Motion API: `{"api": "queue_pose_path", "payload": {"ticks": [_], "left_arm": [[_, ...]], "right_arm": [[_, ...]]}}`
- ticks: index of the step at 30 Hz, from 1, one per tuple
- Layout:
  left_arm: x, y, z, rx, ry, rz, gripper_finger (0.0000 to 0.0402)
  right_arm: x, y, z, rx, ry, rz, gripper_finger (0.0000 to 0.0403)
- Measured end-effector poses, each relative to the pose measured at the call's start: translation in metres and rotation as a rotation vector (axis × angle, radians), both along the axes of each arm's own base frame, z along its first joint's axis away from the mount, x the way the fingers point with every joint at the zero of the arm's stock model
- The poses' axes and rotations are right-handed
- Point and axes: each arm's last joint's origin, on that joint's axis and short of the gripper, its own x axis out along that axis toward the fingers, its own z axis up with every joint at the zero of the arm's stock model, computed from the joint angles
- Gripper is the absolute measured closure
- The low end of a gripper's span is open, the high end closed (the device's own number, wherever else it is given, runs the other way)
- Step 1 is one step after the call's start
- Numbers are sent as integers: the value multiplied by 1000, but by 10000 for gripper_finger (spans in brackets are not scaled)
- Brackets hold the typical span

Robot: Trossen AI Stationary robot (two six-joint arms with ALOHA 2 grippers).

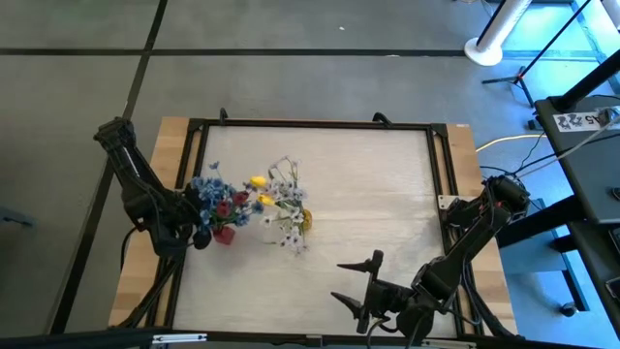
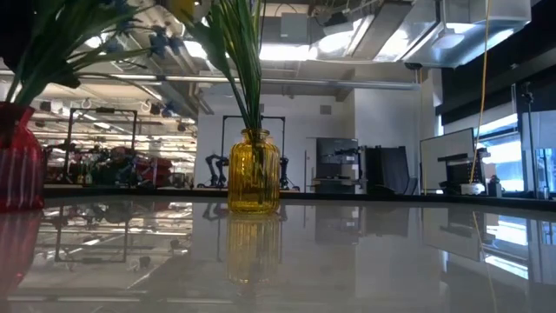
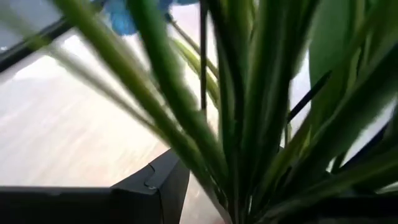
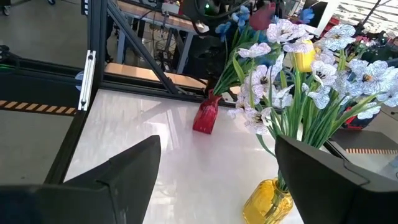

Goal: Sort flowers into vase by color
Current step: Put the blue flowers into the red flower vase

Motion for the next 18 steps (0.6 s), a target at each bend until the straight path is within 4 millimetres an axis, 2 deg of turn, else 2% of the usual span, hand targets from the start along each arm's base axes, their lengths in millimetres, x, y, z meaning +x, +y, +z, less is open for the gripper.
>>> {"api": "queue_pose_path", "payload": {"ticks": [8, 18], "left_arm": [[0, 0, 0, -18, 24, -6, 228], [-1, 0, -1, -9, 63, -27, 327]], "right_arm": [[0, 0, 0, -4, 5, 4, 88], [0, 0, -1, -6, 7, 4, 88]]}}
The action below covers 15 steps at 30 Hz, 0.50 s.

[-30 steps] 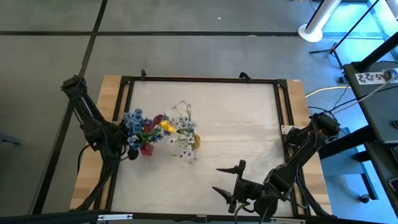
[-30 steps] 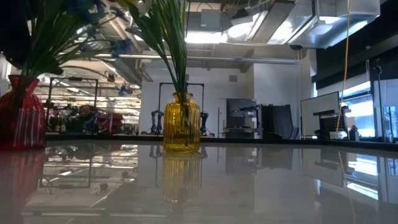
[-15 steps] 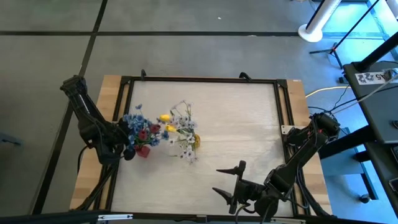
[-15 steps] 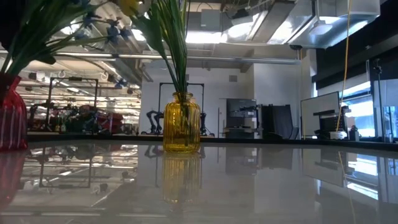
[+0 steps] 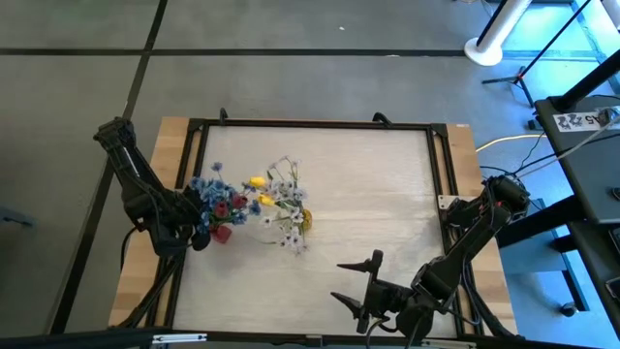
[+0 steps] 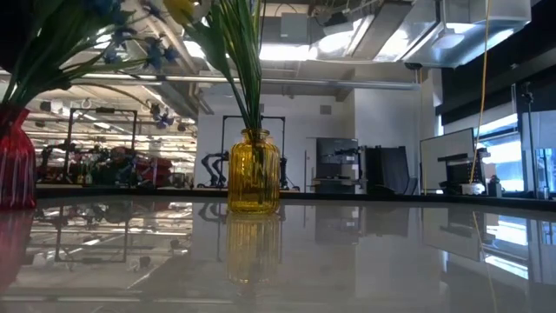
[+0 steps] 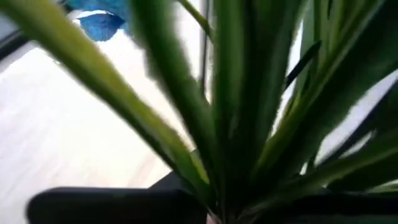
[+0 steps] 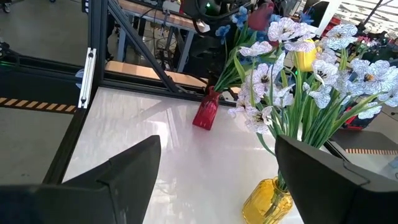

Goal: Sort flowers into vase by color
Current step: Put the blue flowers into the red flower vase

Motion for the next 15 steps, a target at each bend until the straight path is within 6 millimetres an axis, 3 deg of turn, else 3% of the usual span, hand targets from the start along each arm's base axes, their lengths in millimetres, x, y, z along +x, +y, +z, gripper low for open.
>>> {"api": "queue_pose_path", "payload": {"ticks": [7, 15], "left_arm": [[1, 1, 2, 58, -87, 27, 392], [1, 4, -17, 87, -171, 85, 387]], "right_arm": [[0, 0, 0, -5, -5, -15, 88], [-8, 7, 0, -8, -9, 2, 88]]}}
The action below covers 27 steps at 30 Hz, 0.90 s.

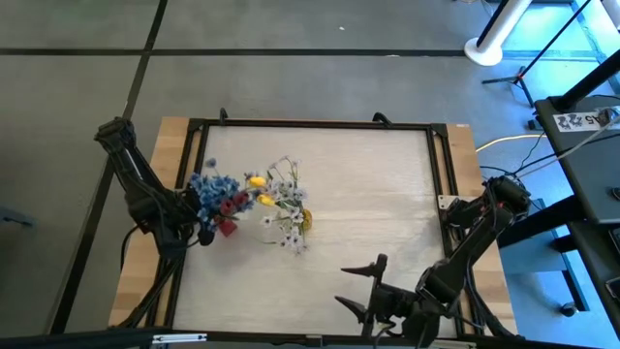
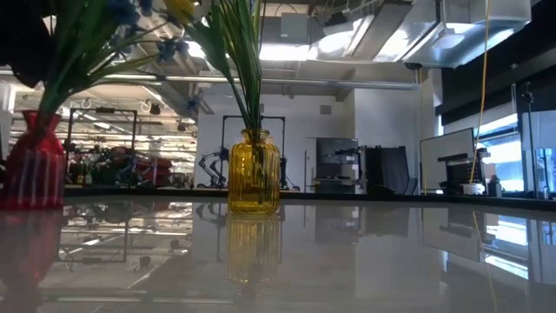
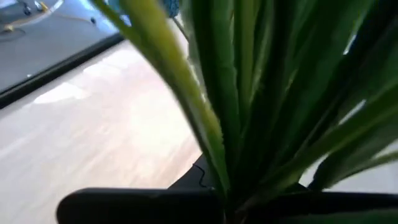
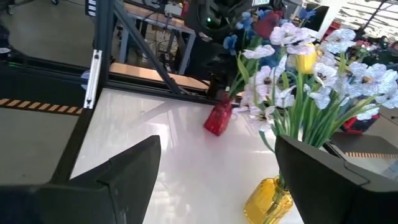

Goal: Sort flowers into vase by color
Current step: Put the blue flowers into the red flower vase

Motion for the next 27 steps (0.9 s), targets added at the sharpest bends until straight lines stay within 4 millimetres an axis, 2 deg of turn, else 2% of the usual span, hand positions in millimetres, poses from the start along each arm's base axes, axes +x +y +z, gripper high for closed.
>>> {"api": "queue_pose_path", "payload": {"ticks": [8, 15, 21, 27], "left_arm": [[2, 1, -21, 56, -174, 58, 387], [5, 4, -47, 51, -322, 142, 387], [11, 5, -57, 39, -409, 208, 386], [18, 3, -57, 57, -408, 224, 382]], "right_arm": [[-4, 2, 2, -10, -16, -24, 88], [-4, 1, 4, -6, -12, -10, 88], [-4, 1, 4, -22, -8, -8, 88], [-4, 1, 4, -26, -6, -7, 88]]}}
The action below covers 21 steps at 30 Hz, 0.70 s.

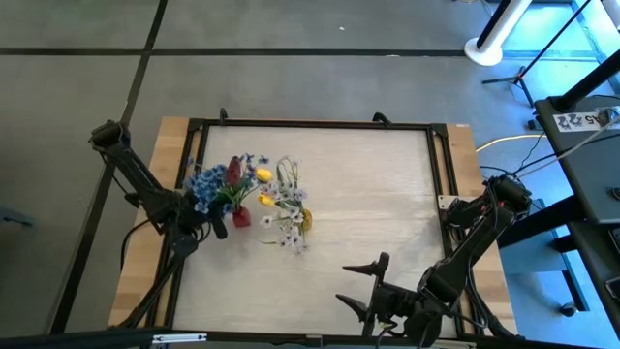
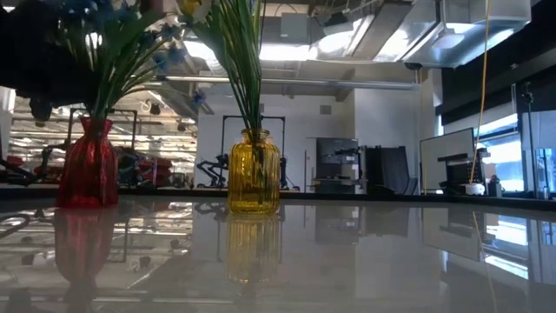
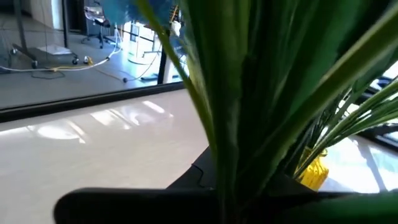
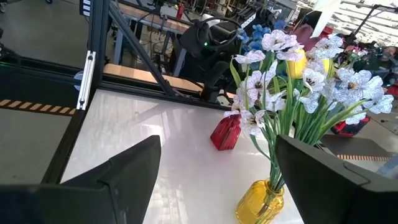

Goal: Sort flowers into vase by color
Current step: Put the blue flowers into the red flower vase

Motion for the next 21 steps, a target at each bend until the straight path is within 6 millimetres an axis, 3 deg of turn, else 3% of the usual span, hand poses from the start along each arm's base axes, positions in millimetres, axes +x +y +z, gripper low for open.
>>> {"api": "queue_pose_path", "payload": {"ticks": [6, 13, 21], "left_arm": [[7, -4, 5, 39, 91, -55, 335], [15, -12, 30, 143, 213, -154, 269], [18, -14, 43, 217, 237, -153, 256]], "right_arm": [[0, 0, -1, -14, 9, 1, 88], [0, 0, -1, -28, 14, 5, 88], [0, 0, -1, -23, 15, 13, 88]]}}
